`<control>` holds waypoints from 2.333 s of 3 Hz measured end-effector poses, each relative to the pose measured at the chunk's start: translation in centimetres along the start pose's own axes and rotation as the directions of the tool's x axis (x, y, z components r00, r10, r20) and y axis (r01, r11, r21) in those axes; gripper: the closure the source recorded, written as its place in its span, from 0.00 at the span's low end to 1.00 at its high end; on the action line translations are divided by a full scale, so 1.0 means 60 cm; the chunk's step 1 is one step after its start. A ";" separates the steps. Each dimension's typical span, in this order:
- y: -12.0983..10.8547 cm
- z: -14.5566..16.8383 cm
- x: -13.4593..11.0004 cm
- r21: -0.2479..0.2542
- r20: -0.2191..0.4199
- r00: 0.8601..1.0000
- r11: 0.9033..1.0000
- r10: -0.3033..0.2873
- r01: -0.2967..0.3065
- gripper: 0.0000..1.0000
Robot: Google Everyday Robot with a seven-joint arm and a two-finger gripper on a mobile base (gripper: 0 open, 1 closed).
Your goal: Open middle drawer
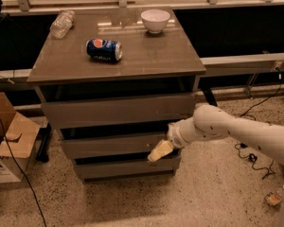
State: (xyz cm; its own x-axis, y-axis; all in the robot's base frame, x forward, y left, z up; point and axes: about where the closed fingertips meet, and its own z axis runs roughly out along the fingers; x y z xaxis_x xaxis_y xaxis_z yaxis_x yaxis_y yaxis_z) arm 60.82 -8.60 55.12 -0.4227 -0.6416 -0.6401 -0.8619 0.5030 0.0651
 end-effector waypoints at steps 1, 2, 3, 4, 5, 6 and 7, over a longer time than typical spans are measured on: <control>-0.032 0.052 0.021 -0.013 0.010 0.999 0.999 0.050 -0.050 0.00; -0.059 0.100 0.037 -0.037 0.010 0.996 0.996 0.083 -0.083 0.00; -0.091 0.144 0.047 -0.056 -0.008 0.996 0.994 0.092 -0.092 0.00; -0.122 0.182 0.047 -0.081 -0.026 0.996 0.993 0.083 -0.085 0.00; -0.113 0.201 0.047 -0.136 -0.069 0.996 0.989 0.056 -0.065 0.19; -0.063 0.190 0.045 -0.181 -0.159 0.984 0.982 -0.083 0.053 0.50; -0.063 0.190 0.044 -0.181 -0.159 0.984 0.982 -0.083 0.053 0.73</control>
Offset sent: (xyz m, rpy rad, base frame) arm 0.0644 0.0012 -0.0958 0.0738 0.1009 -0.0607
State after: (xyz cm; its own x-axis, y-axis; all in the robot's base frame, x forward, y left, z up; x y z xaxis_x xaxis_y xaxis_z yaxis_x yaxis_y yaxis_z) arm 66.17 -5.58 44.47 -0.3890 -0.7648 -0.5136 -0.9197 0.3549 0.1682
